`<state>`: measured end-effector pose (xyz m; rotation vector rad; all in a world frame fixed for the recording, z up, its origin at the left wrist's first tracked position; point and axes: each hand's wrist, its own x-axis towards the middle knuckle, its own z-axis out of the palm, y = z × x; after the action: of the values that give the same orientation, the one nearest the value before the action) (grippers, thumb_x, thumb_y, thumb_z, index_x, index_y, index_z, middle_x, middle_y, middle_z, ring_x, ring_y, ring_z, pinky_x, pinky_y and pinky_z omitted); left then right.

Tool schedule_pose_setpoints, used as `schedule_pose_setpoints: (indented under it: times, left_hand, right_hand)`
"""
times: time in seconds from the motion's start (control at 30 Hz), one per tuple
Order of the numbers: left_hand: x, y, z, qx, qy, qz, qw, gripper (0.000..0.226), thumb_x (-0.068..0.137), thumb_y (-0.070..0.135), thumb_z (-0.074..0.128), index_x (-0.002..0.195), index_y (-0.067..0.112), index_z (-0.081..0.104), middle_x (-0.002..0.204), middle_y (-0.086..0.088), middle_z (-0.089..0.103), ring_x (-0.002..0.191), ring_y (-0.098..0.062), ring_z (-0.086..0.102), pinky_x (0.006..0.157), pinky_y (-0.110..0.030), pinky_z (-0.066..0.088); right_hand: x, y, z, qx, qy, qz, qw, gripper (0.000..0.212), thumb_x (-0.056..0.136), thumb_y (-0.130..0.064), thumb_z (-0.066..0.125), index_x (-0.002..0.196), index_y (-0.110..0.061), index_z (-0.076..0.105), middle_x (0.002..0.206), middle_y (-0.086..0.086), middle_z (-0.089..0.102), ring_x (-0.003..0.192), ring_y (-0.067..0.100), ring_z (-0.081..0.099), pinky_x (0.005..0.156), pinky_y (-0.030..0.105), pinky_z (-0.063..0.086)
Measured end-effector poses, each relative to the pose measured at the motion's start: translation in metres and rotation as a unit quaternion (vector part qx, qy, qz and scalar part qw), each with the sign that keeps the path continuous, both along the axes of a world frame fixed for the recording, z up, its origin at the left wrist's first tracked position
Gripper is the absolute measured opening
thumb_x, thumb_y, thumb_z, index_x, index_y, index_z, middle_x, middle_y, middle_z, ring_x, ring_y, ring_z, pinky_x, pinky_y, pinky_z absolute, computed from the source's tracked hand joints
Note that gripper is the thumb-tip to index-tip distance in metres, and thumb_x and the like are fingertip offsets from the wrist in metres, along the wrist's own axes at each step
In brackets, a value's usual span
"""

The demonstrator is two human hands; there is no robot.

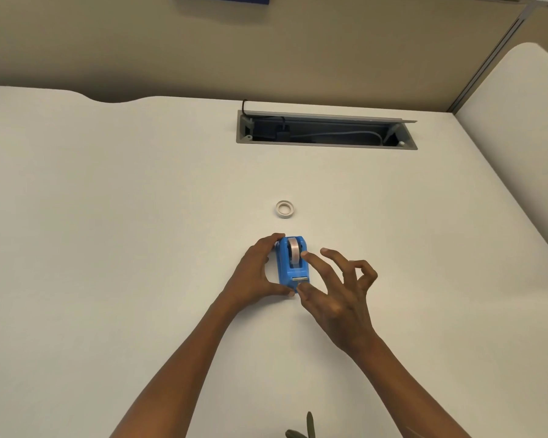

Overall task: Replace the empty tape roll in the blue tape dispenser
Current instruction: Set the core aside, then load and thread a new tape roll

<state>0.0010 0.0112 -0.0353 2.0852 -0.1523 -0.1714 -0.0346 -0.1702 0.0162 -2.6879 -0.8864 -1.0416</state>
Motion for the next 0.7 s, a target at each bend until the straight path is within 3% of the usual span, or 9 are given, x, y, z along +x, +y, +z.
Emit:
schedule_pose_setpoints:
  times: [0.13, 0.3, 0.53, 0.7]
  left_hand:
    - [0.0, 0.0, 0.002, 0.001, 0.005, 0.001, 1.0, 0.099, 0.051, 0.042, 0.086, 0.134, 0.037, 0.031, 0.127, 0.024, 0.04, 0.114, 0.0, 0.043, 0.092, -0.016, 0.037]
    - [0.0, 0.0, 0.004, -0.002, 0.018, 0.005, 1.0, 0.099, 0.051, 0.042, 0.086, 0.132, 0.042, 0.03, 0.124, 0.03, 0.038, 0.111, 0.01, 0.041, 0.086, -0.008, 0.035]
    - [-0.001, 0.0, 0.004, -0.002, 0.027, 0.01, 1.0, 0.098, 0.05, 0.043, 0.085, 0.131, 0.045, 0.03, 0.122, 0.034, 0.039, 0.11, 0.007, 0.044, 0.083, -0.005, 0.034]
    - [-0.002, -0.002, 0.011, 0.021, 0.03, 0.008, 0.999, 0.103, 0.049, 0.043, 0.086, 0.136, 0.034, 0.03, 0.136, 0.014, 0.043, 0.117, -0.006, 0.045, 0.095, -0.022, 0.042]
  right_hand:
    - [0.001, 0.001, -0.004, 0.007, -0.005, -0.003, 1.0, 0.02, 0.088, -0.022, 0.059, 0.068, -0.022, 0.065, 0.12, 0.0, 0.068, 0.12, 0.023, 0.048, 0.088, 0.045, 0.027]
    - [0.002, 0.004, -0.012, -0.014, -0.045, 0.018, 0.999, 0.023, 0.084, -0.011, 0.064, 0.063, -0.02, 0.062, 0.121, -0.001, 0.068, 0.12, 0.022, 0.049, 0.088, 0.045, 0.029]
    - [0.002, 0.004, -0.021, -0.054, -0.082, 0.043, 0.994, 0.016, 0.076, -0.006, 0.07, 0.07, -0.019, 0.064, 0.123, -0.004, 0.067, 0.12, 0.018, 0.051, 0.089, 0.044, 0.027]
    - [0.001, -0.001, -0.026, -0.057, -0.089, 0.046, 0.993, 0.014, 0.078, -0.006, 0.067, 0.077, -0.02, 0.064, 0.134, -0.004, 0.056, 0.126, 0.017, 0.048, 0.091, 0.045, 0.025]
